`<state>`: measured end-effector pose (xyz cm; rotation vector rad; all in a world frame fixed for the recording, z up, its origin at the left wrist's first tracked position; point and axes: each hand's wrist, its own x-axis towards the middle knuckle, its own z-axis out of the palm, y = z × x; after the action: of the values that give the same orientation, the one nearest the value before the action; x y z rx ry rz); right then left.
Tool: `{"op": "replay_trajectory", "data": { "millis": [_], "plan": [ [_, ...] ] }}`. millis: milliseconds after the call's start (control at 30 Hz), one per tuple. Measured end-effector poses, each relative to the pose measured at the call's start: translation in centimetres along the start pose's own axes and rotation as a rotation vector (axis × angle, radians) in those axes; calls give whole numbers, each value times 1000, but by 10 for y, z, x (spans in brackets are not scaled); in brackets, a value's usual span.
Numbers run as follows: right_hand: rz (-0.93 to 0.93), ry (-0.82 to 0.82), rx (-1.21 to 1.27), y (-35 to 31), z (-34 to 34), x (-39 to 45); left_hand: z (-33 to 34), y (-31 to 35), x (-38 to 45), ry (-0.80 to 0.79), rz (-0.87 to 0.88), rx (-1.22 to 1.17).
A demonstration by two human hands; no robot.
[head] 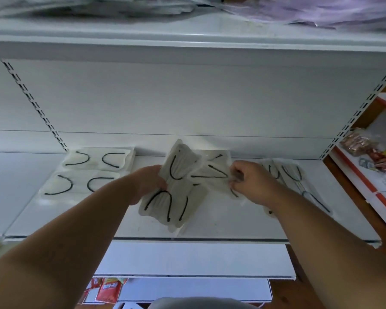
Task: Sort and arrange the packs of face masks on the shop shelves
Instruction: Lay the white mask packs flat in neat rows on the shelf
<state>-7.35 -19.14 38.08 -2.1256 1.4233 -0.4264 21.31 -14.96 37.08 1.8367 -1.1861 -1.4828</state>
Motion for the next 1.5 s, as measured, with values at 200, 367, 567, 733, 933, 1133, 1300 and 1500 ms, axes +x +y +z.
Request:
{"op": "replay_trajectory", "data": {
  "millis": [200, 367, 567, 733, 933, 1133, 1300, 1500],
  "plan": [
    [-258, -225, -609, -42, 32, 14, 5, -9, 10, -81, -104, -185],
    [-207, 47, -698, -48, 73, 30, 21, -10, 5, -195, -15, 40],
    [239, 429, -134, -28, 73, -2, 21, -31, 5, 25, 51, -239],
    [506, 15, 745, -31, 75, -8, 16, -42, 5, 7, 60, -521],
    [496, 278, 601, -17, 65, 5, 9, -41, 9, 80, 69, -558],
    [259, 464, 353, 4, 28, 12, -20, -17, 15, 309, 148, 403],
    [-130, 208, 5, -5, 31, 20, -17, 18, 5, 94, 301, 650],
    [-368, 25, -397, -13, 39, 32, -6, 32, 5, -135, 396, 958]
  ]
}}
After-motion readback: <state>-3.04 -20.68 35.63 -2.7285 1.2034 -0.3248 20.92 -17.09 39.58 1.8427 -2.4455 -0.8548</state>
